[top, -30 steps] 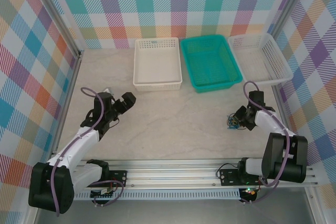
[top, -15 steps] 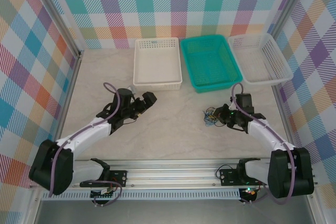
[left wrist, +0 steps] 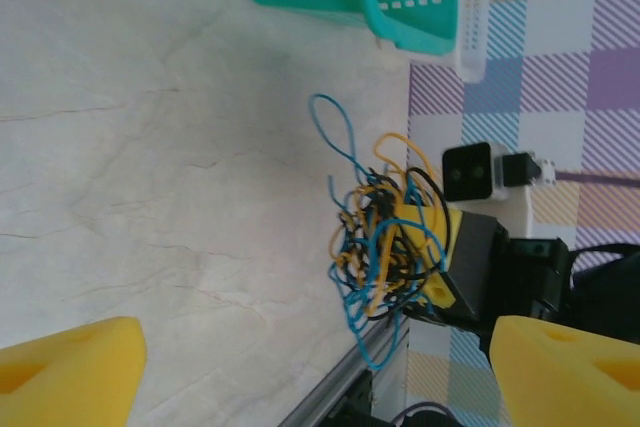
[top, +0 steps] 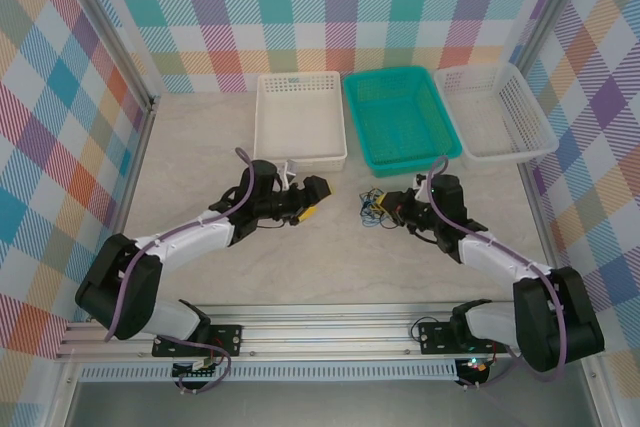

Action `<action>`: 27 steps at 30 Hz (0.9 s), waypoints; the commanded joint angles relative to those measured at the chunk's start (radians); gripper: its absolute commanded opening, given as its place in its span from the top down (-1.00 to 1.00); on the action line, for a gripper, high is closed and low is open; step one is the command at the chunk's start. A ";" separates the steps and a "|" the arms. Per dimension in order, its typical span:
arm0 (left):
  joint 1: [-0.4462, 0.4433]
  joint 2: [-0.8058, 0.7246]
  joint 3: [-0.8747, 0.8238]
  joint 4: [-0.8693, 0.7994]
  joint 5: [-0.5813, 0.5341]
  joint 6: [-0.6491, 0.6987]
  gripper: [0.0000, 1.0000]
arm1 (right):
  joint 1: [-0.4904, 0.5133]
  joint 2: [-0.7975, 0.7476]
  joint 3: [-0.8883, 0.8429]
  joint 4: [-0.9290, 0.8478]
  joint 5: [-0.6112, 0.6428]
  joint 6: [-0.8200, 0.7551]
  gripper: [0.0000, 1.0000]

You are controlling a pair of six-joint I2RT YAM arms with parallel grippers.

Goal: Untangle the cables

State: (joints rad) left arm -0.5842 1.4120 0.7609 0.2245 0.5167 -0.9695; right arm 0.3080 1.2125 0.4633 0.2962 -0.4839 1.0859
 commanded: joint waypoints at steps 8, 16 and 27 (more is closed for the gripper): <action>-0.061 0.074 0.085 0.083 0.111 0.084 -0.20 | 0.046 0.136 0.068 0.173 -0.110 0.090 1.00; -0.111 0.081 0.128 -0.054 0.074 0.247 0.03 | 0.052 0.157 0.082 0.206 -0.145 0.135 1.00; -0.112 0.120 0.130 -0.023 0.030 0.223 0.36 | 0.060 0.135 0.077 0.186 -0.145 0.131 1.00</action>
State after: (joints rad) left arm -0.6861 1.5242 0.8848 0.1799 0.5648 -0.7433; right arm 0.3614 1.3708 0.5186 0.4549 -0.6102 1.2160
